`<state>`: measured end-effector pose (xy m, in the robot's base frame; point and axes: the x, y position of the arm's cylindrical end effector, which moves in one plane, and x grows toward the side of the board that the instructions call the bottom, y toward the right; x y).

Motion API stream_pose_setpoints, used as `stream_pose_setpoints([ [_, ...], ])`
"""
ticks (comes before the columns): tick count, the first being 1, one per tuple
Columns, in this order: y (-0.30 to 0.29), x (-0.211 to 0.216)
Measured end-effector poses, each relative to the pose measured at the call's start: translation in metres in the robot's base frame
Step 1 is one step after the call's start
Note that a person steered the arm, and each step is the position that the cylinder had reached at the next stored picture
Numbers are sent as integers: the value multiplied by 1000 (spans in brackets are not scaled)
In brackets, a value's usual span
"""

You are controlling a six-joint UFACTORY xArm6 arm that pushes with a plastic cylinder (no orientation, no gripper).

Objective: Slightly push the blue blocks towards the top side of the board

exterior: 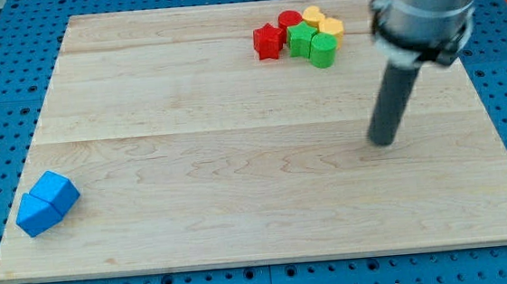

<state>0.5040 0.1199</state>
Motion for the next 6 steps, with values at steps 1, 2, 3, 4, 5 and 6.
stream_pose_setpoints([
  [1, -92, 53],
  [2, -188, 91],
  [3, -275, 97],
  [4, -344, 83],
  [5, -362, 57],
  [6, -362, 52],
])
